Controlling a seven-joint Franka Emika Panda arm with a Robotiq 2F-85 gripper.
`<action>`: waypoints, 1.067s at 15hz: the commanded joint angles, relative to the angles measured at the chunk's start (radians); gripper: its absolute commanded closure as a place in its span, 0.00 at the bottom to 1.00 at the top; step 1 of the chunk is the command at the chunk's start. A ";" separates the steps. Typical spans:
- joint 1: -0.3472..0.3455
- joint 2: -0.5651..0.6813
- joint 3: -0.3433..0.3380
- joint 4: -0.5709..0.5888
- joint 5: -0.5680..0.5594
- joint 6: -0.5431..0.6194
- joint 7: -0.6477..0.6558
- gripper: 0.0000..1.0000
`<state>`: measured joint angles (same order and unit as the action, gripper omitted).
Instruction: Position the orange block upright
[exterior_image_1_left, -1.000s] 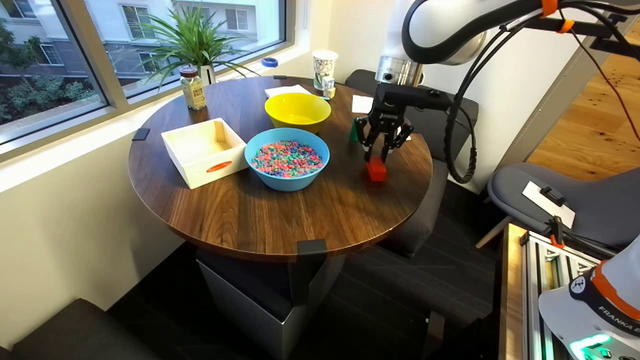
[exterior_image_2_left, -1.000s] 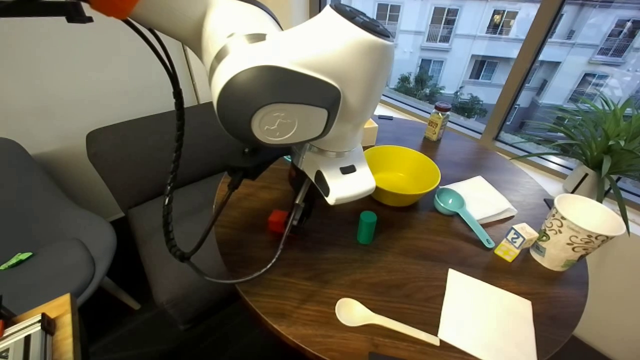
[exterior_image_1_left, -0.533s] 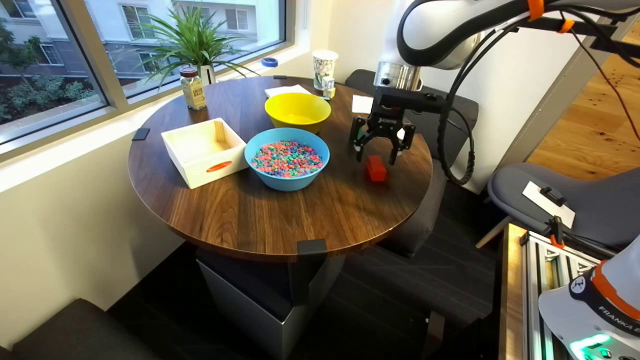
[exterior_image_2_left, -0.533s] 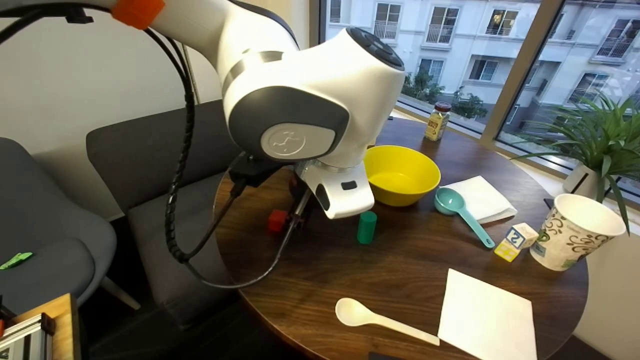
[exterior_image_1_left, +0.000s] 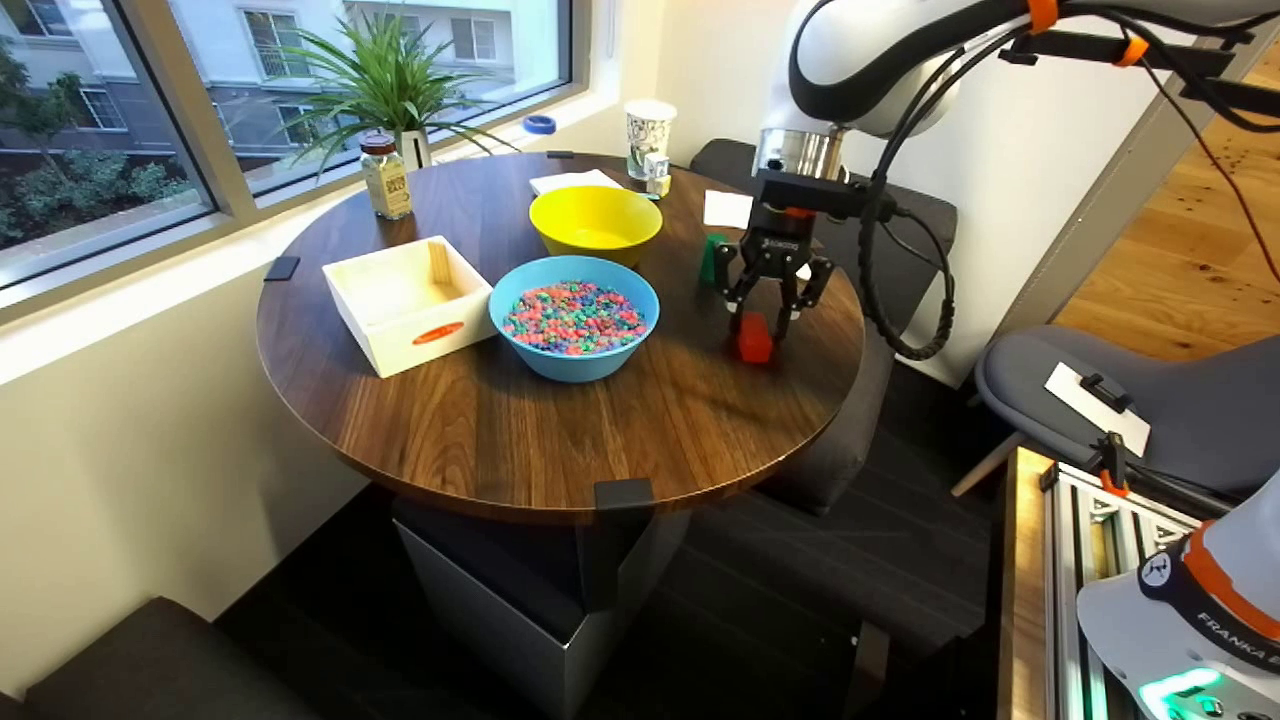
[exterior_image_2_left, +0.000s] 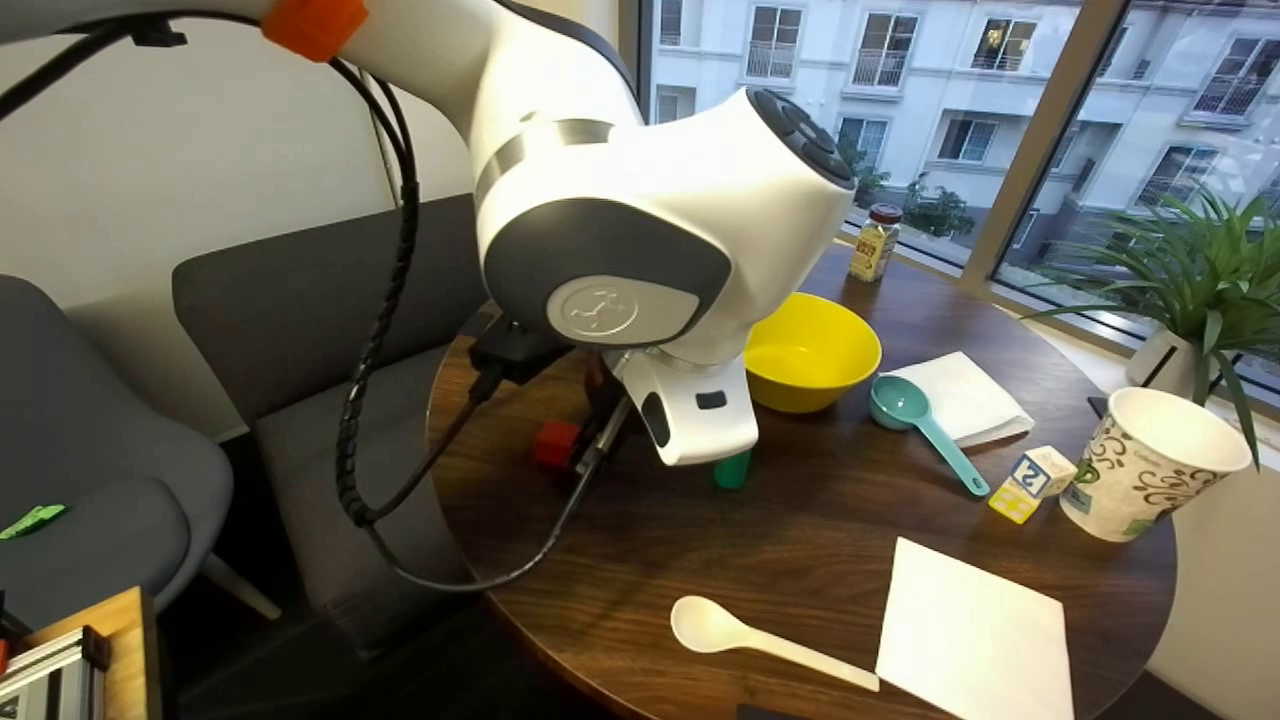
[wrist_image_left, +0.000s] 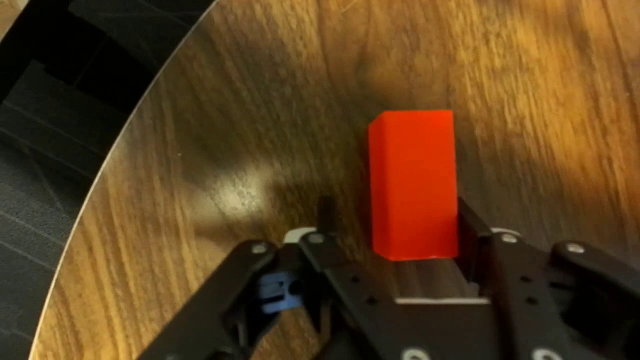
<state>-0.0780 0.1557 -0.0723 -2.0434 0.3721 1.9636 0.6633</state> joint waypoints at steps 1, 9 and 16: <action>0.002 0.009 -0.010 0.023 0.003 -0.022 -0.001 0.73; 0.038 -0.030 -0.005 0.031 -0.111 -0.028 0.063 0.92; 0.119 -0.114 0.042 -0.004 -0.532 0.021 0.264 0.92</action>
<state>0.0110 0.0814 -0.0510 -2.0118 -0.0088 1.9626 0.8385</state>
